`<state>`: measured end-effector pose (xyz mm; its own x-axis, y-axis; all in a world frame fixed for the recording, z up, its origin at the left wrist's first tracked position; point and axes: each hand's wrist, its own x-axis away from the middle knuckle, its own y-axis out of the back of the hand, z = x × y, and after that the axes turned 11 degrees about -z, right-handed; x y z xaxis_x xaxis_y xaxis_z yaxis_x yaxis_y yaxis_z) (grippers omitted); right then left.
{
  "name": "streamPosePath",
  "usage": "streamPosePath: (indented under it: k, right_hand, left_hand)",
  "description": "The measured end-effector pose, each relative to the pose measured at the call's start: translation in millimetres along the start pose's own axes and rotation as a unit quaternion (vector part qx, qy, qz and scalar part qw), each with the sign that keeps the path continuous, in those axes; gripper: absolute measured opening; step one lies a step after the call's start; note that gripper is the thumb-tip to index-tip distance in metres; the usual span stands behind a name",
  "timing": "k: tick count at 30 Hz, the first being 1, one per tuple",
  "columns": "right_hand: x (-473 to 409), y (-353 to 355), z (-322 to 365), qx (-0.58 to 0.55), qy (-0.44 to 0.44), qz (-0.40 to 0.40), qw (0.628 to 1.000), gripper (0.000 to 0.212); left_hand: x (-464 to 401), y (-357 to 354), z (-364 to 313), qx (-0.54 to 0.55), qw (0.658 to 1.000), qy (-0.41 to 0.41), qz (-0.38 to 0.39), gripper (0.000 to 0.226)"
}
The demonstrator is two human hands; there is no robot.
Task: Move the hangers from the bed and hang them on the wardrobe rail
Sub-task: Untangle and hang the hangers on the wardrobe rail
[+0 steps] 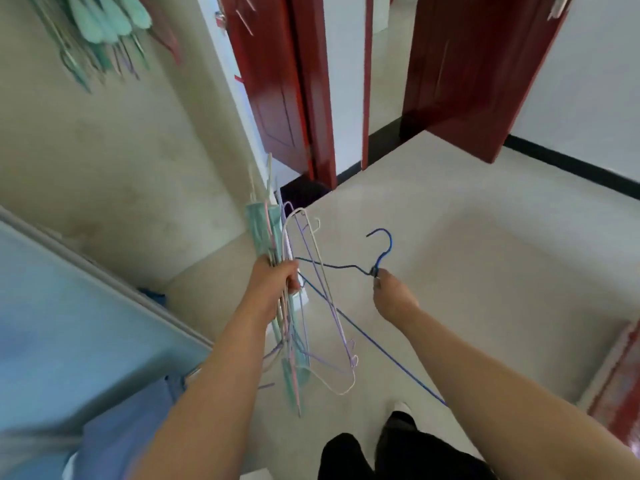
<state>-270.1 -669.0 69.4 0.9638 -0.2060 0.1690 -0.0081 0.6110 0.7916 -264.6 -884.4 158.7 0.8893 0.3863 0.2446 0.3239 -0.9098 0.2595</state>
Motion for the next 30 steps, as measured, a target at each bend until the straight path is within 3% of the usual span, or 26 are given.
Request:
streamPosePath:
  k: [2, 3, 5, 7, 11, 14, 20, 25, 27, 30]
  right_hand:
    - [-1.6, -13.1, 48.4, -0.003, 0.046, 0.006, 0.999, 0.037]
    - [-1.0, -20.9, 73.7, -0.005, 0.077, 0.016, 0.997, 0.038]
    - [2.0, -38.5, 122.8, -0.015, 0.152, 0.059, 0.986, 0.039]
    - [4.1, -54.7, 164.3, -0.021, 0.200, 0.123, 0.972, 0.041]
    - [-7.5, -70.7, 213.2, 0.059, 0.229, 0.200, 0.951, 0.069]
    - [-21.8, -79.7, 231.6, 0.137, 0.292, 0.189, 0.928, 0.068]
    - [-52.7, -103.6, 252.1, 0.146, 0.328, 0.198, 0.912, 0.062]
    - [-98.1, -111.4, 227.3, 0.269, 0.325, 0.089, 0.902, 0.042]
    - [-116.1, -117.6, 217.0, 0.203, 0.264, 0.147, 0.931, 0.042]
    - [-125.4, -131.5, 217.1, 0.071, 0.198, 0.212, 0.954, 0.038]
  left_hand:
    - [-7.8, 18.0, 7.6, 0.036, 0.998, 0.021, -0.038, 0.008]
    - [-12.6, 25.6, 10.5, 0.059, 0.996, 0.035, -0.060, 0.018]
    - [-23.6, 39.0, 14.7, 0.107, 0.988, 0.056, -0.096, 0.028]
    - [-36.0, 52.1, 19.0, 0.167, 0.976, 0.070, -0.119, 0.021]
    - [-66.6, 79.3, 16.8, 0.349, 0.920, 0.106, -0.145, 0.007]
    - [-87.1, 100.1, 7.2, 0.445, 0.876, 0.118, -0.144, 0.009]
    - [-120.4, 132.7, -3.5, 0.404, 0.878, 0.092, -0.239, 0.008]
    - [-161.2, 178.5, -4.8, 0.351, 0.884, 0.056, -0.305, 0.011]
    - [-181.6, 196.3, -4.7, 0.343, 0.884, 0.053, -0.312, 0.003]
    - [-208.9, 218.6, -5.8, 0.345, 0.891, 0.062, -0.287, 0.009]
